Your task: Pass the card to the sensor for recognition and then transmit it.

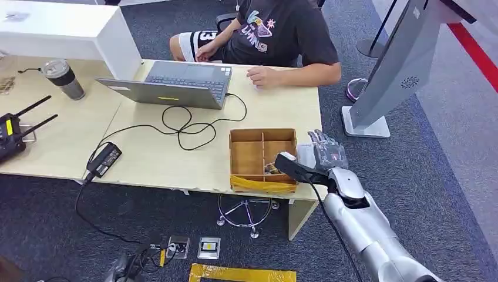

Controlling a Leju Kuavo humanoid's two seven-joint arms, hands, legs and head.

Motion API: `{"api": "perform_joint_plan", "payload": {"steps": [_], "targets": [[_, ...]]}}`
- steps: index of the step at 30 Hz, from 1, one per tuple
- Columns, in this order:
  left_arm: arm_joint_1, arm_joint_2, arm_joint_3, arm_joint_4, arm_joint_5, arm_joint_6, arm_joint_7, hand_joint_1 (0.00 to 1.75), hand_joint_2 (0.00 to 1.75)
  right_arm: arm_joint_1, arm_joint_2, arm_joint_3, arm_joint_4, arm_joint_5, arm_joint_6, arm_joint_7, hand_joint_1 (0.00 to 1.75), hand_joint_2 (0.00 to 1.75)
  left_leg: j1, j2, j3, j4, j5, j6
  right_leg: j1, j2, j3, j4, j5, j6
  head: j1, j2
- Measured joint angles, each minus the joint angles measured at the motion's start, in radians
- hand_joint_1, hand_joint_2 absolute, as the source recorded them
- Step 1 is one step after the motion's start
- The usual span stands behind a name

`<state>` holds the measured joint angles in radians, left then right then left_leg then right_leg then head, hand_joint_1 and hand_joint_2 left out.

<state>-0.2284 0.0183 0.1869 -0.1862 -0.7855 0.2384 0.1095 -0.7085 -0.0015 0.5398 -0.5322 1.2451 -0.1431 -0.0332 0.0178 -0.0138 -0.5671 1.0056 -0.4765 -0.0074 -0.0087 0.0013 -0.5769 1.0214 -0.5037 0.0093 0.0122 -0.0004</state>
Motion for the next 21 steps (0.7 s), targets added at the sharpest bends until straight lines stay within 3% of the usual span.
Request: {"api": "perform_joint_plan", "payload": {"steps": [2,3,5,6,10,21], "targets": [[0.000,0.000,0.000,0.000,0.007,0.007,0.000,0.00,1.75,0.000,0.000,-0.002,-0.001,-0.005,-0.061,0.042,0.00,1.75,0.000,0.000,0.000,0.000,0.000,0.000,0.000,0.000,0.000,0.000,0.000,0.000,0.000,0.000],[0.001,0.000,0.000,0.000,0.011,0.014,0.000,0.00,1.75,-0.002,-0.008,-0.013,-0.008,-0.027,-0.164,0.066,0.00,1.75,0.000,0.000,0.000,0.000,0.000,0.000,0.000,0.000,0.000,0.000,0.000,0.000,0.000,0.000],[0.003,0.000,0.000,0.000,0.016,0.024,0.000,0.00,1.75,-0.027,-0.029,-0.048,-0.028,-0.060,-0.351,0.048,0.00,1.75,-0.001,0.000,0.000,0.000,0.000,0.000,-0.001,-0.001,0.000,0.000,0.000,0.000,0.000,0.000],[0.005,0.000,0.000,0.000,0.017,0.025,0.000,0.00,1.75,-0.054,-0.047,-0.071,-0.038,-0.072,-0.402,0.033,0.00,1.75,-0.001,0.000,0.000,0.000,0.000,0.000,-0.001,-0.001,0.000,0.000,0.000,0.000,0.000,0.000],[0.007,0.000,0.001,0.000,0.018,0.026,0.000,0.00,1.75,-0.094,-0.079,-0.126,-0.059,-0.077,-0.415,0.021,0.00,1.75,-0.001,0.001,0.001,0.000,0.000,0.000,-0.001,0.000,0.001,0.000,0.001,0.001,0.000,0.000],[0.007,-0.001,0.001,0.000,0.027,0.035,0.000,0.00,1.75,-0.093,-0.090,-0.192,-0.098,-0.081,-0.459,-0.010,0.00,1.75,0.000,0.000,0.001,0.000,0.000,0.000,0.000,0.000,0.000,0.000,0.001,0.001,0.000,0.000]]}}
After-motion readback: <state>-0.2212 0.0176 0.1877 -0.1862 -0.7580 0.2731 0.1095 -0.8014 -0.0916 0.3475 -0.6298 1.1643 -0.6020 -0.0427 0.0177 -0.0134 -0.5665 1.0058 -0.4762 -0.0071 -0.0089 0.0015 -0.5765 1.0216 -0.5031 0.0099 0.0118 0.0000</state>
